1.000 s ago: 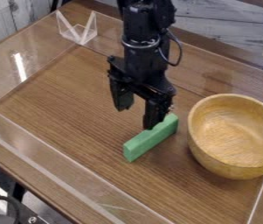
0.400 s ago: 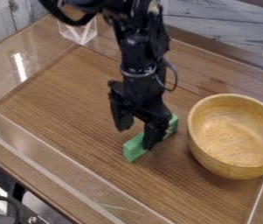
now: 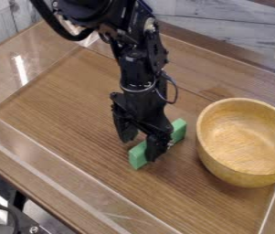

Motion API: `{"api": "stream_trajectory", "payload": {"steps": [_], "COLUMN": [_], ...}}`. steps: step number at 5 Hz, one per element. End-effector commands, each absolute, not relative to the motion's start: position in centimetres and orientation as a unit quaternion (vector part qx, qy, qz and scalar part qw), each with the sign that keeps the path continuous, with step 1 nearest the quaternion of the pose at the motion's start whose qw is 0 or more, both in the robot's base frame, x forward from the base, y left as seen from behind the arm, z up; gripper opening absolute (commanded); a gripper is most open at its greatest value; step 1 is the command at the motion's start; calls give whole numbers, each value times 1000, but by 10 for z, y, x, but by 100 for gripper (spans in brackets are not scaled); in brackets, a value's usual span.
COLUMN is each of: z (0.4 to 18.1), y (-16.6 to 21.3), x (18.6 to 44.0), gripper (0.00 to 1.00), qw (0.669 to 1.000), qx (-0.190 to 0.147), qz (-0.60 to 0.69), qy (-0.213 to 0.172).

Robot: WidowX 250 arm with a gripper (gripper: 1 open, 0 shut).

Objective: Put the green block in the brown bowl

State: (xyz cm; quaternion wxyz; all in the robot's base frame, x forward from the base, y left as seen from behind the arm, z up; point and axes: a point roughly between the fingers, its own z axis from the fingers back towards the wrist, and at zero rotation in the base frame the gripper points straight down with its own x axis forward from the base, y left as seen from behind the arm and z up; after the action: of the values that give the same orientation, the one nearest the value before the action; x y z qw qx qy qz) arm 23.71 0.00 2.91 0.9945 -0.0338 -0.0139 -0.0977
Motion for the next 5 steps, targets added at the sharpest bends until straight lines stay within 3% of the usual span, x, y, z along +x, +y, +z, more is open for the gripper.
{"api": "stream_trajectory", "payload": {"steps": [1,3,5], "z": [35,46,46], "y": [4,-5,-8], "x": [244,244,248], "gripper": [100,100,100], "qw": [992,994,994], "qx": [-35,-34,-37], "qz": [-119,-91,-94], "qy": [-30,-40,-46]}}
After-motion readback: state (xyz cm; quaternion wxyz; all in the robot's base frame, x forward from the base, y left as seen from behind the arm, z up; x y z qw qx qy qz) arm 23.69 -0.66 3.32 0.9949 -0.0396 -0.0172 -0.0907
